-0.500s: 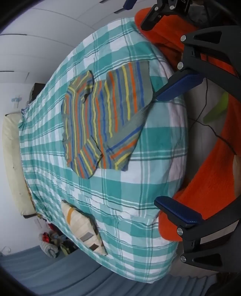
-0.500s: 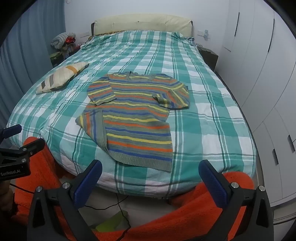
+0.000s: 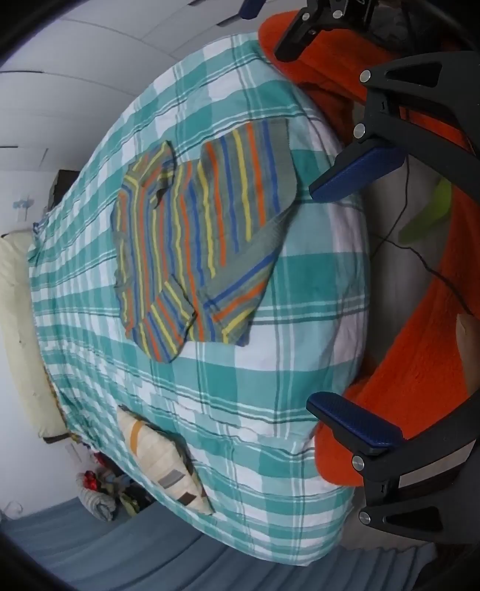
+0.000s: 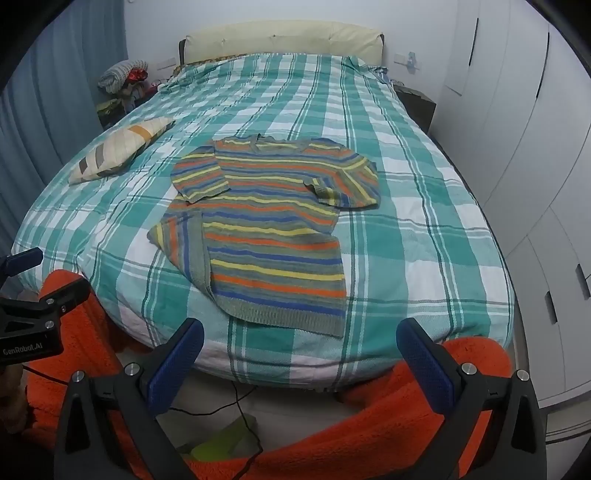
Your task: Fold small clothes
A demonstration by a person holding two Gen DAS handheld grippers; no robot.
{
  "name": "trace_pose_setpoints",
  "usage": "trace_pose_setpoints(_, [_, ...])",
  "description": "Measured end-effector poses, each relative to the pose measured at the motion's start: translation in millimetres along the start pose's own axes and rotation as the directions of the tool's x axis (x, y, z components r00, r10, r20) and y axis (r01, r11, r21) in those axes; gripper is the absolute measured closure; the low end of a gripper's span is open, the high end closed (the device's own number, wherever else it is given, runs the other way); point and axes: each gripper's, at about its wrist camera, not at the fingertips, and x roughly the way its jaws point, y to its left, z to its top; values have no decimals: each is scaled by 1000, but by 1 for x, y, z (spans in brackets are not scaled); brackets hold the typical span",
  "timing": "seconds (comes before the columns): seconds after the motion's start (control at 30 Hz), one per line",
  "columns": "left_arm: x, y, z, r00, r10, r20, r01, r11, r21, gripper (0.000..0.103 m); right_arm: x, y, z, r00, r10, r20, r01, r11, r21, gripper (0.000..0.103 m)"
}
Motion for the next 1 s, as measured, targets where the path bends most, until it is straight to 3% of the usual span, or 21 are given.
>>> trace_pose_setpoints(1.0, [16,-12,14,1000,6,-20,-5,999,39,1,25,-9,7,992,-108,-65,107,994,-14,0])
